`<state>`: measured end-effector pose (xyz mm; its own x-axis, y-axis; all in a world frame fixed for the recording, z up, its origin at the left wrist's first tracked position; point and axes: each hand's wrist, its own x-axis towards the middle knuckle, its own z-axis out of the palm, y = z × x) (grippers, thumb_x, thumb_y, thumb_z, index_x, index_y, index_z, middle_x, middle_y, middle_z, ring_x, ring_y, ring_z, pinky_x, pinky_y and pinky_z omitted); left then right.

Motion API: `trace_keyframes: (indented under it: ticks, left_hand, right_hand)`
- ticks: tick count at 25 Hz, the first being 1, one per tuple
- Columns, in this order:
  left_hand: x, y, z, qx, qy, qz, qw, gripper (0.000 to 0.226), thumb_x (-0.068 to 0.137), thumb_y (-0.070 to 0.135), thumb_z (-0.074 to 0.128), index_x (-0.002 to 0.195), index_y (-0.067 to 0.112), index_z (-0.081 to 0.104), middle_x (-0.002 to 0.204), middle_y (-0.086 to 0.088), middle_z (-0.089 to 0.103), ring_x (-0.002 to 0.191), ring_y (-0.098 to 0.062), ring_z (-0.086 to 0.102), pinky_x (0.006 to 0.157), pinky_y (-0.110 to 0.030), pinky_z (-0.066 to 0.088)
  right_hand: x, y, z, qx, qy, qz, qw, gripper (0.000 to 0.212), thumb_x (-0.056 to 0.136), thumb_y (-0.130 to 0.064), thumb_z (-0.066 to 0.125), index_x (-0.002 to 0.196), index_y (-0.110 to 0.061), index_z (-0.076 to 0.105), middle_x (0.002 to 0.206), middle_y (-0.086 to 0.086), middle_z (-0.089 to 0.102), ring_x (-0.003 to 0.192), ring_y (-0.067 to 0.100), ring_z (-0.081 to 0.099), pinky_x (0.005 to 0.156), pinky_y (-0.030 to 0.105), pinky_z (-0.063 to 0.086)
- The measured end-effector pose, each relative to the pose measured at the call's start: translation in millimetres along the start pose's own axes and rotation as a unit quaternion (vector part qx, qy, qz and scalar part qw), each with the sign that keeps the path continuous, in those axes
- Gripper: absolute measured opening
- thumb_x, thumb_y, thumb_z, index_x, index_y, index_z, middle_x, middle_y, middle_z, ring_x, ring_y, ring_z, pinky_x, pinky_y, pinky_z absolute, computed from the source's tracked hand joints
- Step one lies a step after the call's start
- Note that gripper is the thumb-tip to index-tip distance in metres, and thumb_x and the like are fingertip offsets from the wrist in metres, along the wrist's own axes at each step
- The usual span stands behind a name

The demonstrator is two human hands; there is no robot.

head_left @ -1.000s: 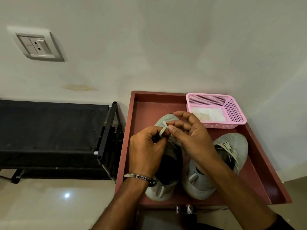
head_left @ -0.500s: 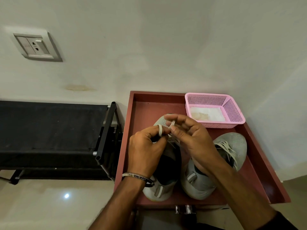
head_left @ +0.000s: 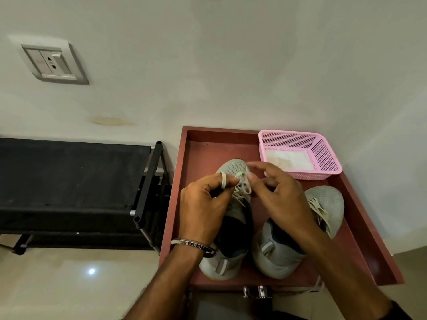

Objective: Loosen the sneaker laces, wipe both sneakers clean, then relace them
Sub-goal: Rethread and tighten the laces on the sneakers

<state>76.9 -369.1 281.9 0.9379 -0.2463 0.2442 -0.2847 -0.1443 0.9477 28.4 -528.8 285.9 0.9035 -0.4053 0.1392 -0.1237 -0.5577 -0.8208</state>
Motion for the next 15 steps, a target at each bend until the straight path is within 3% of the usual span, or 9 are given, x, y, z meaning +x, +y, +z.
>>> trace_keyframes:
  ticks: [2,4,6,10,13,15]
  left_hand:
    - [-0.3,0.4,-1.2,-0.006,-0.007,0.009,1.0,0.019,0.083,0.005,0.074,0.094,0.02,0.078,0.093,0.013,0.075,0.092,0.003,0.07,0.081,-0.02,0.058]
    - [0.0,0.5,-3.3,-0.009,-0.021,0.01,1.0,0.019,0.083,0.005,0.073,0.095,0.02,0.078,0.094,0.013,0.075,0.093,0.002,0.069,0.082,-0.019,0.057]
    - [0.9,0.1,-4.2,-0.012,-0.026,0.016,0.999,0.02,0.083,0.003,0.074,0.095,0.019,0.079,0.095,0.013,0.075,0.094,0.001,0.069,0.083,-0.018,0.056]
    - [3.5,-2.7,-4.5,-0.025,-0.014,0.007,1.0,0.022,0.079,-0.002,0.075,0.092,0.016,0.08,0.093,0.011,0.075,0.093,-0.001,0.069,0.081,-0.018,0.056]
    - [3.1,-1.0,-4.8,-0.017,0.005,-0.015,1.0,0.021,0.079,0.001,0.076,0.09,0.018,0.08,0.088,0.012,0.076,0.088,0.002,0.07,0.078,-0.012,0.054]
    - [3.7,0.7,-4.3,-0.039,0.019,-0.052,0.998,0.019,0.079,0.005,0.078,0.088,0.021,0.079,0.082,0.015,0.076,0.083,0.004,0.07,0.074,-0.01,0.053]
  right_hand:
    - [0.4,-3.6,5.8,0.029,-0.095,-0.021,0.995,0.029,0.094,-0.043,0.059,0.119,-0.032,0.069,0.104,-0.014,0.074,0.1,-0.007,0.065,0.09,0.021,0.052]
    - [1.3,-0.6,10.2,0.059,-0.108,-0.029,0.992,0.019,0.093,-0.031,0.065,0.108,-0.022,0.074,0.105,-0.01,0.073,0.103,0.003,0.066,0.09,0.028,0.052]
    - [1.4,-1.6,10.6,0.092,-0.075,-0.036,0.992,0.009,0.09,-0.02,0.069,0.094,-0.017,0.076,0.1,-0.008,0.072,0.099,0.005,0.066,0.086,0.022,0.051]
    - [1.5,-10.4,5.0,0.205,-0.041,0.013,0.978,0.011,0.091,-0.011,0.066,0.092,-0.017,0.075,0.096,-0.007,0.075,0.094,0.0,0.067,0.08,0.011,0.049]
    - [0.5,-9.4,5.2,0.135,0.014,0.01,0.991,0.009,0.093,-0.016,0.064,0.096,-0.016,0.072,0.094,-0.007,0.073,0.087,0.0,0.067,0.075,0.013,0.05]
    - [-2.2,-6.9,1.7,0.074,0.082,0.018,0.994,0.008,0.091,-0.02,0.064,0.087,-0.02,0.071,0.086,-0.009,0.071,0.08,0.002,0.065,0.071,0.019,0.052]
